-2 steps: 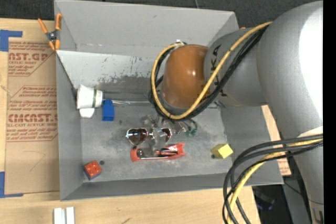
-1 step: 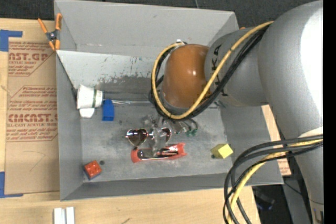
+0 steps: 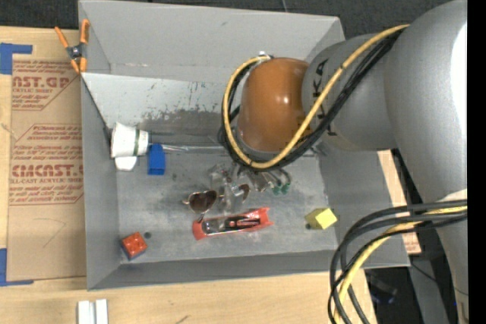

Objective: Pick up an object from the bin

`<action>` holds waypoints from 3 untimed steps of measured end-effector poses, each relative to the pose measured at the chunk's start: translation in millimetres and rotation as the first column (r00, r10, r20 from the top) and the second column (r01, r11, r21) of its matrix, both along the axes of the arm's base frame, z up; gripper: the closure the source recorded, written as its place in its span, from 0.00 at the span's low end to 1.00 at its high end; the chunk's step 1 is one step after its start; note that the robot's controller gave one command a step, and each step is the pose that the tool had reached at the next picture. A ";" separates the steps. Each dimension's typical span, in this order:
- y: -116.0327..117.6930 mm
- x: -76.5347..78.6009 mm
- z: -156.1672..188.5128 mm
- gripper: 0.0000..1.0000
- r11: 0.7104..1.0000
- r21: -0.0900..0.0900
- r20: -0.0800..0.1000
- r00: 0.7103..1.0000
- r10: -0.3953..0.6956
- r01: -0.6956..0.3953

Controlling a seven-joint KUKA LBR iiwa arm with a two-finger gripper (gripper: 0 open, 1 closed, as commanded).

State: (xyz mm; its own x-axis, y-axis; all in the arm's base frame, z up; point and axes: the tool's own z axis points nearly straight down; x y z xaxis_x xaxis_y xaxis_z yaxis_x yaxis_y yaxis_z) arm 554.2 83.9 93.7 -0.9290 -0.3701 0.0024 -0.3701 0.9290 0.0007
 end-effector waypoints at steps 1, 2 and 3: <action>0.4 1.9 21.3 1.00 1.000 0.001 0.008 1.000 0.000 0.000; 0.8 3.6 31.4 1.00 1.000 0.002 0.013 1.000 0.000 0.000; 0.8 2.5 37.6 1.00 1.000 0.001 0.009 1.000 0.000 0.000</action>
Offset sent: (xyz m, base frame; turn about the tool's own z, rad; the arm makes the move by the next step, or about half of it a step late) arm 0.0000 0.0001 0.0284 0.0000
